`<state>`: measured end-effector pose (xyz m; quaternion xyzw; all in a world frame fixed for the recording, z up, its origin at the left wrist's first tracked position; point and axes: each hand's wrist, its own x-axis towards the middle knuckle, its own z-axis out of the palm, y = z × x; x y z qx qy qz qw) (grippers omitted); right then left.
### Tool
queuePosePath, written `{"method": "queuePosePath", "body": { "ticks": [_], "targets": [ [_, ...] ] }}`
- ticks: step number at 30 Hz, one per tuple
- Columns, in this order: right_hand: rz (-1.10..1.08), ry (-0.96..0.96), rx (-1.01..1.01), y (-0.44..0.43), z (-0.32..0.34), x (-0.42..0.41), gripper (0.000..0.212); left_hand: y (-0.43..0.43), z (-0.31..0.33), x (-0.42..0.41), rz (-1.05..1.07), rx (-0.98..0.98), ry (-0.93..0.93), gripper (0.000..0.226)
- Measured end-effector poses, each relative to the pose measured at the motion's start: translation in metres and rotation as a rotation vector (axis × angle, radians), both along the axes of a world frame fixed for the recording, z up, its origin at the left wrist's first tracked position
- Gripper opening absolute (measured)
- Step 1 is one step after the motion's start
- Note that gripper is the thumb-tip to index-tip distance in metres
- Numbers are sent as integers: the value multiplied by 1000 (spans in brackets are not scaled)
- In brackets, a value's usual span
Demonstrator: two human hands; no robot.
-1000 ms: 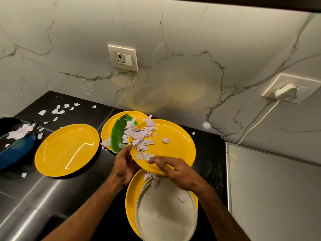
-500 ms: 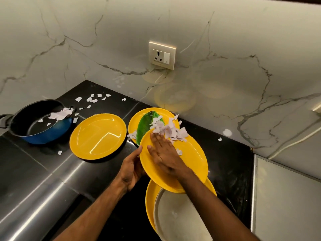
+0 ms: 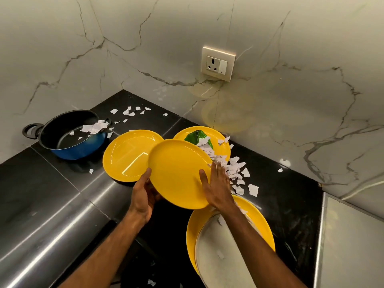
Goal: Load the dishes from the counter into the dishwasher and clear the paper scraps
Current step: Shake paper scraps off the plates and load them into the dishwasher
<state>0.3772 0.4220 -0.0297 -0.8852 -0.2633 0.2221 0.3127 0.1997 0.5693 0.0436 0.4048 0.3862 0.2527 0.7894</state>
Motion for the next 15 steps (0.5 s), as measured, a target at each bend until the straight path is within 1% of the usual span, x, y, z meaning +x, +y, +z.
{"method": "queuePosePath", "body": {
  "ticks": [2, 4, 7, 9, 12, 14, 15],
  "targets": [
    [91, 23, 78, 6, 6, -8, 83, -3, 0, 2, 0, 11, 6, 35],
    [188, 52, 130, 10, 11, -16, 81, -8, 2, 4, 1, 18, 4, 31],
    [258, 59, 139, 9, 8, -20, 82, -11, 5, 7, 0, 37, -13, 24],
    [215, 55, 101, 2, 5, -13, 82, -10, 8, 8, -4, 73, -22, 24],
    [76, 16, 3, -13, 5, 0, 83, -8, 9, 8, 18, 124, -32, 26],
    [-23, -18, -14, -25, 5, 5, 82, -7, 7, 6, 33, 118, -24, 34],
    [-65, 5, 15, -31, 5, 6, 82, -6, 6, 4, 39, 109, -20, 39]
  ]
}}
